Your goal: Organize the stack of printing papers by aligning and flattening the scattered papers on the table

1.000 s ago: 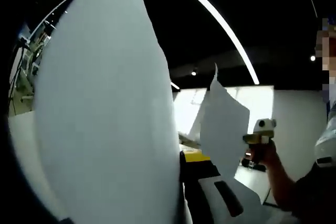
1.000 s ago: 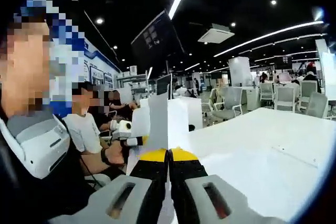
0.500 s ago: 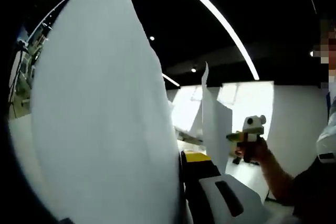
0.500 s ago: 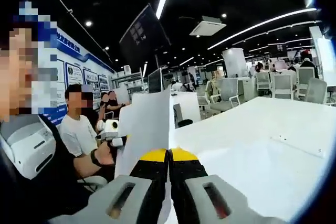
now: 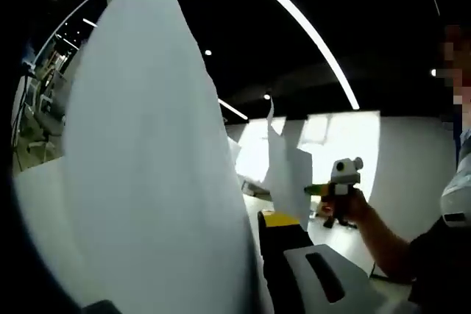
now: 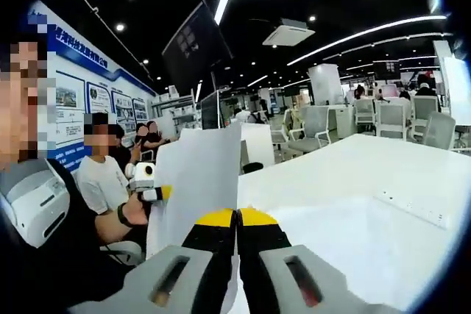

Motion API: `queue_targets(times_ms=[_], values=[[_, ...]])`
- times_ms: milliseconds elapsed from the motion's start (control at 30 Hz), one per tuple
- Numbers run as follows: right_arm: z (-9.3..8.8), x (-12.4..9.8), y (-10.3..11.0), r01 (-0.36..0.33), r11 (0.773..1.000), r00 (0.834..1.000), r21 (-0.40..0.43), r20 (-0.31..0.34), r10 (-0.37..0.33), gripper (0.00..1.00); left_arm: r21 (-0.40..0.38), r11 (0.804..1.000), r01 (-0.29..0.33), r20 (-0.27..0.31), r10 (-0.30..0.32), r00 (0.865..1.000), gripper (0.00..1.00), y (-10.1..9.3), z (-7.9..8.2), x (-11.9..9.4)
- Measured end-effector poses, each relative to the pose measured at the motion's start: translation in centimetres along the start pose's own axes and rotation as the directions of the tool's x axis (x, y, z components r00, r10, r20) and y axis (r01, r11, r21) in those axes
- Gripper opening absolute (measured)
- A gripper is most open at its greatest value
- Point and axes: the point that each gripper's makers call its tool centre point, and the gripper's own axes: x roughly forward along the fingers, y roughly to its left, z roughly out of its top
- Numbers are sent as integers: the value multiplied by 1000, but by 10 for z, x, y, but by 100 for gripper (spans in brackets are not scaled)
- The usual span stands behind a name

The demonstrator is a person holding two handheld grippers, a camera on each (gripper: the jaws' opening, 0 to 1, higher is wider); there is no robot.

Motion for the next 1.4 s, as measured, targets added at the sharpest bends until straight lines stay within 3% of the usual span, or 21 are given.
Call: queue_targets(times_ms=[133, 233, 467, 667, 1400], values=[[1, -1, -10, 25, 1000, 1000, -16, -1, -25, 0, -7, 1000, 8, 8, -8, 1000, 11, -1, 1, 0], [0, 1, -15, 40, 996, 999, -78, 0, -40, 0, -1, 1000, 9, 4, -9, 1000, 12, -2, -1, 1], [-8, 9, -27, 55, 994, 998, -90, -26, -57, 0, 13, 1000, 28, 0, -28, 1000, 13, -7, -1, 2], [1, 23, -14, -30, 993, 999, -116, 8, 31, 0, 20, 999, 43, -9, -43, 999, 13, -8, -2, 4], [3, 85, 14, -145, 989, 989, -10, 14, 145, 0, 32, 999, 36, -25, -36, 999, 19, -3, -7, 6]])
